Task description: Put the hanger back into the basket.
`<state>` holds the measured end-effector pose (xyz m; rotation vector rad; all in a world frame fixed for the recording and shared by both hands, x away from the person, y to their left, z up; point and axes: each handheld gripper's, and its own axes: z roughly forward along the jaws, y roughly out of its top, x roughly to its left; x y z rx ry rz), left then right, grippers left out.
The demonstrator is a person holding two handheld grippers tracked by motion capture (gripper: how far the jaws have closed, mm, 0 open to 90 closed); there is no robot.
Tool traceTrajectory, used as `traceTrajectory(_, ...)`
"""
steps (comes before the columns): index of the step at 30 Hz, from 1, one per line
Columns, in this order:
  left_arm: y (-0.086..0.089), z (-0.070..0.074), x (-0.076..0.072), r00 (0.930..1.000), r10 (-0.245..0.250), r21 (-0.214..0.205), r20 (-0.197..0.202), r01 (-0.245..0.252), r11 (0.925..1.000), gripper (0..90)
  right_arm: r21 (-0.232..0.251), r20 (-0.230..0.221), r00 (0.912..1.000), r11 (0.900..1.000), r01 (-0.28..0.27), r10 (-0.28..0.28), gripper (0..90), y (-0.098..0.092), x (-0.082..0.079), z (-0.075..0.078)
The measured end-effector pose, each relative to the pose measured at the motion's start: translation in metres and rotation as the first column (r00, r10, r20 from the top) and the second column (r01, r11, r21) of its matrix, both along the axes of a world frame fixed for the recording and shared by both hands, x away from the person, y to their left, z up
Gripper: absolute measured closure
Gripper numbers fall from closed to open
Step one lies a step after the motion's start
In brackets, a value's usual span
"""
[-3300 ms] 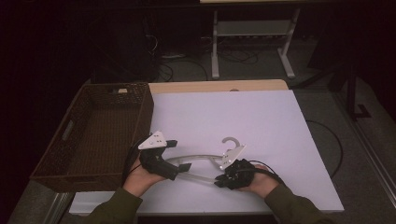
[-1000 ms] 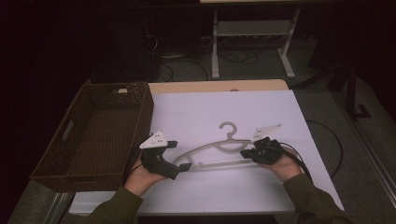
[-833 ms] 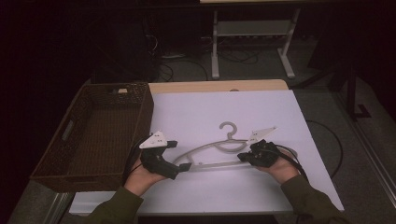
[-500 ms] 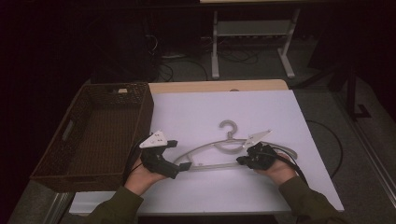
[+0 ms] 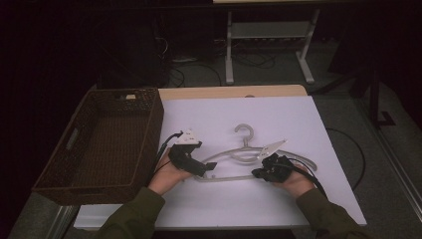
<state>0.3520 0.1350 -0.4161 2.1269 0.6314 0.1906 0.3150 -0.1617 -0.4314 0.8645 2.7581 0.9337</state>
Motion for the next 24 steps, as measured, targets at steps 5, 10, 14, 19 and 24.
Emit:
traceTrajectory(5, -0.019, -0.011, 0.019, 0.9977, -0.056, 0.059, -0.037, 0.058, 0.9965, 18.5, 0.002, -0.006, 1.0, 1.0, 0.0, 0.0, 89.3, 0.0, 0.001, 0.0)
traceTrajectory(10, -0.034, -0.014, 0.03, 0.9924, -0.104, 0.074, -0.066, 0.109, 0.9912, 28.2, 0.004, -0.004, 1.0, 1.0, 0.001, -0.001, 89.3, -0.001, 0.001, 0.0)
traceTrajectory(14, -0.045, -0.016, 0.036, 0.9863, -0.142, 0.135, -0.084, 0.153, 0.979, 43.2, 0.01, -0.004, 1.0, 1.0, -0.001, 0.001, 89.3, -0.001, 0.001, 0.0)
traceTrajectory(19, -0.052, -0.021, 0.04, 0.9847, -0.147, 0.165, -0.093, 0.161, 0.9731, 56.2, 0.011, -0.003, 1.0, 0.9999, -0.003, 0.003, 89.3, -0.002, 0.002, 0.001)
traceTrajectory(24, -0.056, -0.022, 0.043, 0.9845, -0.152, 0.187, -0.087, 0.166, 0.9682, 62.7, 0.012, -0.004, 1.0, 0.9999, -0.003, 0.003, 89.3, -0.002, 0.001, 0.001)
